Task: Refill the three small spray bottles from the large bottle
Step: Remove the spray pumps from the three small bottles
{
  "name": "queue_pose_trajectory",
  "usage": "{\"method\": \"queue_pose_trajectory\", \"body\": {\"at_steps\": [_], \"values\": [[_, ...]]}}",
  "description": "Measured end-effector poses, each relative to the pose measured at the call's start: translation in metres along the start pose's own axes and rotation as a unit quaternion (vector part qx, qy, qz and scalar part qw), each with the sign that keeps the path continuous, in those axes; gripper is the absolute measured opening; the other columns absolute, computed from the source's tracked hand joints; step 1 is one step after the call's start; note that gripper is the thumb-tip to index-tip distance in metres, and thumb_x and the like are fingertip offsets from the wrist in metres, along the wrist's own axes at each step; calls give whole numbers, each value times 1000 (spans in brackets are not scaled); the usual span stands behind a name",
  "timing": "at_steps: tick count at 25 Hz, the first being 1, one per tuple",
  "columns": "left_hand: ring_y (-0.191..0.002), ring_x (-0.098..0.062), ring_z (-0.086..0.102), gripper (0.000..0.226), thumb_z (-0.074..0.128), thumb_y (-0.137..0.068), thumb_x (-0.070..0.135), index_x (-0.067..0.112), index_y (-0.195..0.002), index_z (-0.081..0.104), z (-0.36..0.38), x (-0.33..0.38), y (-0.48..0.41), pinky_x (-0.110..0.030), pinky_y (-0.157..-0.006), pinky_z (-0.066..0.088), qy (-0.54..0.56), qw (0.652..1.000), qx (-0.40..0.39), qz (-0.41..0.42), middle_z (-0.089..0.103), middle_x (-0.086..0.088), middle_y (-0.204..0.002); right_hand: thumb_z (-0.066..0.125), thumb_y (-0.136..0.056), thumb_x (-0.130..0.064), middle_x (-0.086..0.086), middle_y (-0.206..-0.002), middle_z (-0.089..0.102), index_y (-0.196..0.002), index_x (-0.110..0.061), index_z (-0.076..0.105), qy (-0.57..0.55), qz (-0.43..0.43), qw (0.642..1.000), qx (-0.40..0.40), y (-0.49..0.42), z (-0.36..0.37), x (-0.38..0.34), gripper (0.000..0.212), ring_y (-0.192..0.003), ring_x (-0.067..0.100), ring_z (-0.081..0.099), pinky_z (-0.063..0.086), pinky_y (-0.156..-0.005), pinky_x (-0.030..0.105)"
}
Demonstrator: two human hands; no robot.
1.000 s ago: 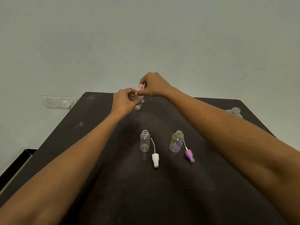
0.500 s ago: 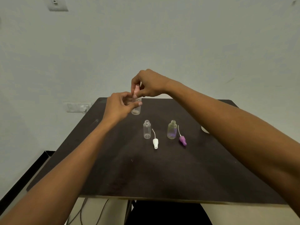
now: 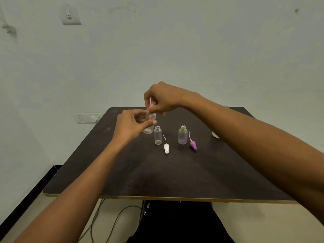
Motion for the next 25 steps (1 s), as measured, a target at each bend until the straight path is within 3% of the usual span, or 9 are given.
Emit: {"method": "queue_pose_trajectory", "body": {"at_steps": [3,5,8,10,13,16,21,25], "values": [[-84,12,72,39,94,-72,50,31,-104,81,-1,-4,7,-3,-72,52,0,1000,0,-1,76,25,-83,73,-84,-16,-6,-97,71,-98,-22,67,3,-54,998,-43,7,0,-14,17,-86,9,67,54,-81,33],[-85,9,73,43,93,-73,48,28,-109,82,0,-6,11,-4,-73,53,0,1000,-3,-6,78,21,-86,75,-88,-26,-7,-104,72,-107,-23,68,-18,-40,999,-1,5,3,-15,20,-83,8,70,52,-80,29],[-83,9,73,52,92,-73,49,26,-117,80,-1,-8,14,-3,-72,51,-12,1000,-3,-14,75,23,-89,74,-95,-40,-1,-88,80,-107,-19,73,-22,19,1000,9,-1,8,-9,24,-67,11,76,60,-74,27],[-84,14,71,56,92,-72,49,26,-120,79,-3,-10,16,-1,-71,50,-7,1000,-7,-14,72,26,-88,77,-93,-30,-3,-75,79,-97,-19,77,-8,17,1000,-9,-3,8,-10,12,-62,7,75,63,-75,28],[-87,9,73,57,92,-72,49,24,-122,78,-5,-15,18,-8,-79,56,1,1000,-10,-18,78,17,-98,82,-86,-16,-9,-90,77,-101,-22,79,26,-22,999,-22,-2,3,-20,17,-77,1,70,56,-79,27],[-88,6,72,55,91,-74,45,24,-123,78,-5,-21,21,-13,-81,56,9,1000,-11,-26,77,15,-103,81,-84,-13,-9,-100,75,-102,-25,78,36,-44,998,-12,0,-4,-26,22,-93,10,71,55,-84,29],[-85,14,71,47,93,-74,40,31,-118,78,-5,-38,25,-3,-71,52,31,998,-22,-42,72,28,-93,78,-86,-18,-12,-100,74,-104,-31,79,21,-38,999,2,4,-14,-23,21,-91,8,70,56,-85,30],[-90,11,73,38,94,-72,40,44,-104,75,-9,-53,30,-3,-72,52,47,997,-22,-52,75,32,-86,77,-86,-23,-14,-99,76,-98,-31,79,-8,-4,1000,26,9,-18,-11,15,-88,4,71,54,-78,25]]}}
Point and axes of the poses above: each hand's wrist, its own y-axis away from the middle knuckle, its own z-axis out of the palm, x = y × z, the point moved 4 cm from there along -y, towards the middle knuckle
